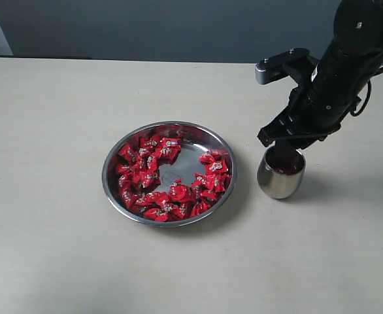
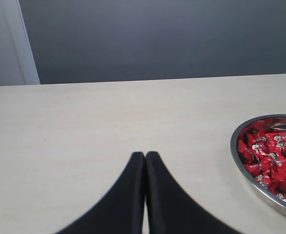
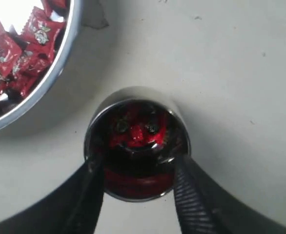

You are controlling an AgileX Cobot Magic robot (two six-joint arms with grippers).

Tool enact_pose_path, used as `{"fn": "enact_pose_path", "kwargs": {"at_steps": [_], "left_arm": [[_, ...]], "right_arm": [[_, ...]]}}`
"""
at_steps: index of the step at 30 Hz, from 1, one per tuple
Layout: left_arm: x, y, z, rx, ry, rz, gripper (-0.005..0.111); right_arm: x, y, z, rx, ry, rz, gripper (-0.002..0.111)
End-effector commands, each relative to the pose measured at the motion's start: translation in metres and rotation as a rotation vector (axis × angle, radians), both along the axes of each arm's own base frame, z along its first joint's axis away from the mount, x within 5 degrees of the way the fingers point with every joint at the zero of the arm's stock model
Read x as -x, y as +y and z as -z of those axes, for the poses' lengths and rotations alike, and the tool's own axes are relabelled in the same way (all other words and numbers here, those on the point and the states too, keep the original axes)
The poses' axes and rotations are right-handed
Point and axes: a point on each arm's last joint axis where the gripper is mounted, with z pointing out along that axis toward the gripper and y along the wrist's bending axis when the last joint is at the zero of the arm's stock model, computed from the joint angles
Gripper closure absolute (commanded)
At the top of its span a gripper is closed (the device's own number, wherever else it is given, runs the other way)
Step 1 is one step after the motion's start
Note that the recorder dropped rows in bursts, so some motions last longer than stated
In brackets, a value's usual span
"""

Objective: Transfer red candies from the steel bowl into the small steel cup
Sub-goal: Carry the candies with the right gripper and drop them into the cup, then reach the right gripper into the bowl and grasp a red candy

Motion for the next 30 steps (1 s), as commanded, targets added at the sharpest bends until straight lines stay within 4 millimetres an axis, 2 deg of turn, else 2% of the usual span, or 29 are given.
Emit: {"fn": "enact_pose_path", "kwargs": {"at_steps": [1,5,8,11,14,18,24,30], "left_arm": [[0.000,0.000,0.000,-0.001,-0.006,0.006,0.106],[0.000,0.000,0.000,-0.001,-0.006,0.006,0.106],[0.000,0.000,0.000,-0.001,-0.006,0.006,0.106],[0.000,0.000,0.000,-0.001,-0.006,0.006,0.106],[0.000,0.000,0.000,-0.001,-0.006,0.006,0.106],[0.000,0.000,0.000,-0.001,-0.006,0.006,0.106],[0.000,0.000,0.000,-0.001,-0.006,0.006,0.106],[0.000,0.000,0.000,-0.001,-0.006,0.006,0.106]], "right_arm": [[-0.006,0.001,-0.002,-0.035,-0.055,0.029,0.063],[-0.006,0.020,-0.007,-0.245,-0.053,0.091,0.063],[0.000,0.045,-0.013,-0.396,-0.073,-0.052,0.063],[0.007,0.067,-0.017,-0.444,-0.122,-0.161,0.063],[0.011,0.080,-0.015,-0.416,-0.164,-0.215,0.063],[0.011,0.093,0.002,-0.396,-0.142,-0.237,0.063],[0.010,0.105,0.049,-0.346,-0.028,-0.248,0.063],[0.012,0.108,0.071,-0.344,0.064,-0.229,0.063]]}}
